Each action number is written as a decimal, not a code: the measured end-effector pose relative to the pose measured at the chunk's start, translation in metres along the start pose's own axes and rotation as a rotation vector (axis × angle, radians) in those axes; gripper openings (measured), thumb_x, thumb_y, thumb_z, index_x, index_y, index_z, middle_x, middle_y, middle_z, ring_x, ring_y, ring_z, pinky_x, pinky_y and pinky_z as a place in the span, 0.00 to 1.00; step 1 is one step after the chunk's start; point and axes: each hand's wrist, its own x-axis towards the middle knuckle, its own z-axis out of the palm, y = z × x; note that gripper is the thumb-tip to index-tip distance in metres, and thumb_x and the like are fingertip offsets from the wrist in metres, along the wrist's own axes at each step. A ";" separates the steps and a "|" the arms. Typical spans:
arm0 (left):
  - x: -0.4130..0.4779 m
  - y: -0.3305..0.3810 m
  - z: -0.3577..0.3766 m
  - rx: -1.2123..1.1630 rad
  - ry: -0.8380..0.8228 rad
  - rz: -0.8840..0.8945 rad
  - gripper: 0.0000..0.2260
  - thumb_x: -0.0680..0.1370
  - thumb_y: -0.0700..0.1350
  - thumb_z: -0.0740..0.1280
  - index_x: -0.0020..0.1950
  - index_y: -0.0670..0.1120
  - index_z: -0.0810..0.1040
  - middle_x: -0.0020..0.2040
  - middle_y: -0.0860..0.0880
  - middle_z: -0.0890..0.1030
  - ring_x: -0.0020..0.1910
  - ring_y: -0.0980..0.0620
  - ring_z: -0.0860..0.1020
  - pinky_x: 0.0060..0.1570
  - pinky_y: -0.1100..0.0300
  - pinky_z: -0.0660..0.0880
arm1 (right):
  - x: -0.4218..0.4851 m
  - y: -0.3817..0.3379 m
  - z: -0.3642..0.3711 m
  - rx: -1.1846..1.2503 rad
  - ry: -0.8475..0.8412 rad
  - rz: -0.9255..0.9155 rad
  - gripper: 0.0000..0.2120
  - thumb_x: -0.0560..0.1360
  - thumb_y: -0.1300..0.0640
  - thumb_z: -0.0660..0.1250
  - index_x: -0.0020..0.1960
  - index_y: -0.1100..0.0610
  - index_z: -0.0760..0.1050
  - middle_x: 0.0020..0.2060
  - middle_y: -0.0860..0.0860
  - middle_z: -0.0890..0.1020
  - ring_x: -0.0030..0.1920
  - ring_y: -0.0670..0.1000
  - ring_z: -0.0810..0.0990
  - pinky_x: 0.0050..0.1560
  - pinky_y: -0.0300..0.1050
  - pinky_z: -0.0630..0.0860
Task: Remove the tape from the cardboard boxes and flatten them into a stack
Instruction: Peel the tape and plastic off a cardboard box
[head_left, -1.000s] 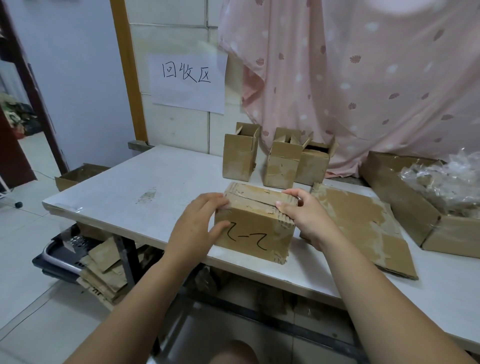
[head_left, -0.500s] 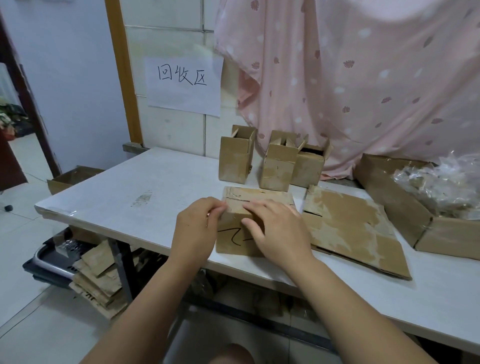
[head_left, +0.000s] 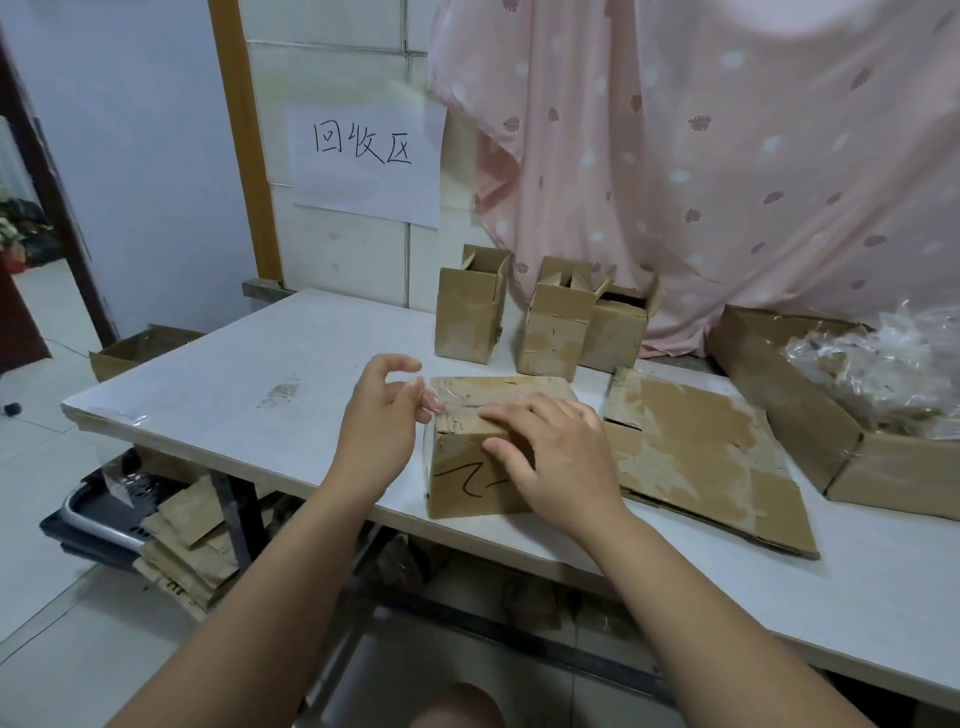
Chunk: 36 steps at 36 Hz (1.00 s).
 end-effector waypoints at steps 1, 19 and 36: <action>0.002 0.002 -0.001 0.026 -0.020 0.009 0.07 0.82 0.42 0.56 0.55 0.50 0.71 0.36 0.53 0.80 0.35 0.60 0.75 0.38 0.64 0.68 | 0.000 0.000 0.001 -0.007 0.006 -0.002 0.18 0.75 0.42 0.54 0.58 0.44 0.77 0.48 0.43 0.79 0.50 0.48 0.77 0.55 0.43 0.60; 0.029 0.007 0.022 0.015 0.081 -0.084 0.13 0.80 0.36 0.54 0.57 0.53 0.69 0.37 0.47 0.75 0.41 0.49 0.75 0.40 0.52 0.73 | 0.000 0.002 0.004 -0.104 0.007 -0.071 0.18 0.75 0.45 0.55 0.61 0.39 0.76 0.47 0.43 0.78 0.47 0.48 0.78 0.50 0.45 0.64; 0.023 -0.015 0.011 -0.490 0.072 -0.225 0.09 0.79 0.48 0.65 0.57 0.47 0.72 0.47 0.46 0.75 0.40 0.54 0.73 0.42 0.61 0.75 | 0.012 0.003 -0.015 0.058 -0.264 -0.019 0.18 0.78 0.49 0.62 0.64 0.32 0.70 0.65 0.39 0.69 0.66 0.44 0.63 0.69 0.49 0.56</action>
